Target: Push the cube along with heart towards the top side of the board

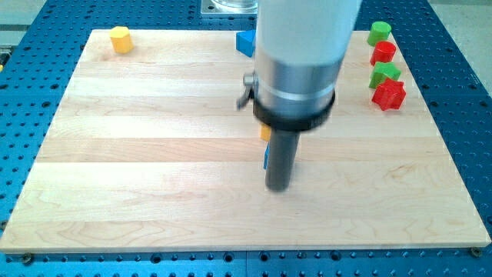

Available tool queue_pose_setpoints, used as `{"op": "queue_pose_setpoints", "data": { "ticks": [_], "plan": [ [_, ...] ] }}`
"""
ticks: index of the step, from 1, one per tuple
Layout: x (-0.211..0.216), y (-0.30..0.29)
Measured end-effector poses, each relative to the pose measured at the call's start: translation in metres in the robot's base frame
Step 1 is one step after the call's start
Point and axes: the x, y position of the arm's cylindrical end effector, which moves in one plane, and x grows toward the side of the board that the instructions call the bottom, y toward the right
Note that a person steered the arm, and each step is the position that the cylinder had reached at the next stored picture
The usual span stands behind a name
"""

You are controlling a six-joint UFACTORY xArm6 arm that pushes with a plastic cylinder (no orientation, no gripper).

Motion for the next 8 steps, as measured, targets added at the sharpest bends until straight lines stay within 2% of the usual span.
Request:
{"op": "queue_pose_setpoints", "data": {
  "ticks": [1, 3, 5, 6, 8],
  "plan": [
    [-0.077, 0.001],
    [-0.083, 0.001],
    [-0.117, 0.016],
    [-0.116, 0.002],
    [-0.111, -0.063]
  ]
}}
